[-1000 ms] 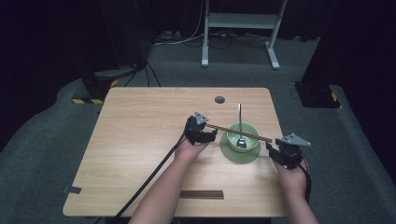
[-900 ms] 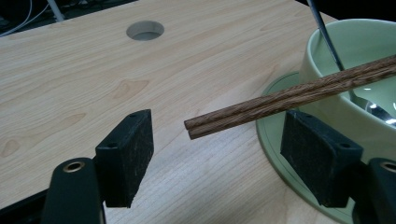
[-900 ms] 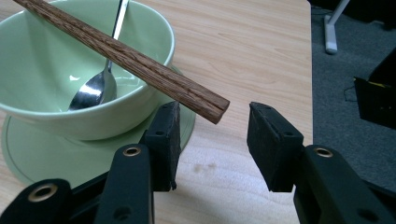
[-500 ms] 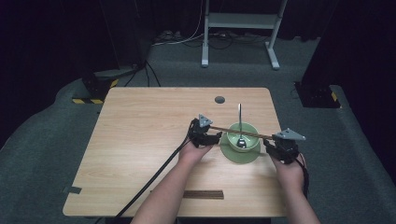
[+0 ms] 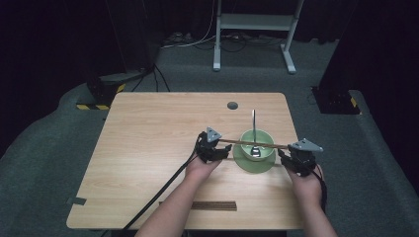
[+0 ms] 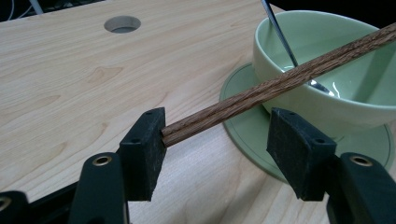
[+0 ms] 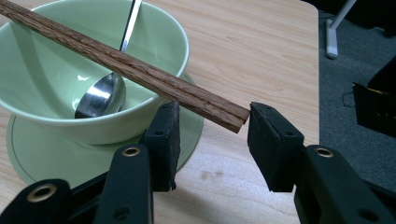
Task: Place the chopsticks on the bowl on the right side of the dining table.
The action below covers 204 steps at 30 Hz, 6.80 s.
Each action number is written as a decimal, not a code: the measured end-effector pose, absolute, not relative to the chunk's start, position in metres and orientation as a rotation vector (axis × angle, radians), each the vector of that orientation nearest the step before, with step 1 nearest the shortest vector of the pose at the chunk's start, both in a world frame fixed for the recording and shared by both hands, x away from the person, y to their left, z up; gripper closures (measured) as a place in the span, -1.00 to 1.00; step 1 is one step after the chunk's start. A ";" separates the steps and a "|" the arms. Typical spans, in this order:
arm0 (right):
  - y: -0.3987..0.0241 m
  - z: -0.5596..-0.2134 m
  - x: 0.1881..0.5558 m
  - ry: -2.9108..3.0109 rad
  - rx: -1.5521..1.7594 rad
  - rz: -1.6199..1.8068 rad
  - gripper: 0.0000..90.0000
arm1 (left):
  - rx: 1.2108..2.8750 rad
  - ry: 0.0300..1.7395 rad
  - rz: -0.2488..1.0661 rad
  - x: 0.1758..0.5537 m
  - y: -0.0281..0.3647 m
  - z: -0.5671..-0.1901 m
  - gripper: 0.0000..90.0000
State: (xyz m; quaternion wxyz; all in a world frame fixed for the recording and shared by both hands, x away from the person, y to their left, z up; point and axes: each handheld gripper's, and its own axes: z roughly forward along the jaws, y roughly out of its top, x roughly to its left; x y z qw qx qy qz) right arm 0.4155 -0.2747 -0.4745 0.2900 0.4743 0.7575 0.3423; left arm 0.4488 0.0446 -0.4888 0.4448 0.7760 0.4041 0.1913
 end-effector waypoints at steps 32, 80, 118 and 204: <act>-0.275 -0.476 0.421 1.972 1.289 0.909 0.27 | 1.887 0.999 0.478 0.440 0.051 -0.489 0.18; -0.280 -0.477 0.418 1.969 1.303 0.928 0.47 | 1.822 1.056 0.539 0.418 0.066 -0.494 0.73; -0.280 -0.477 0.420 1.964 1.303 0.913 0.50 | 1.822 1.064 0.542 0.420 0.067 -0.497 0.88; -0.174 -0.525 0.354 2.211 1.297 0.930 -0.39 | 2.028 1.263 0.545 0.329 0.280 -0.530 -0.69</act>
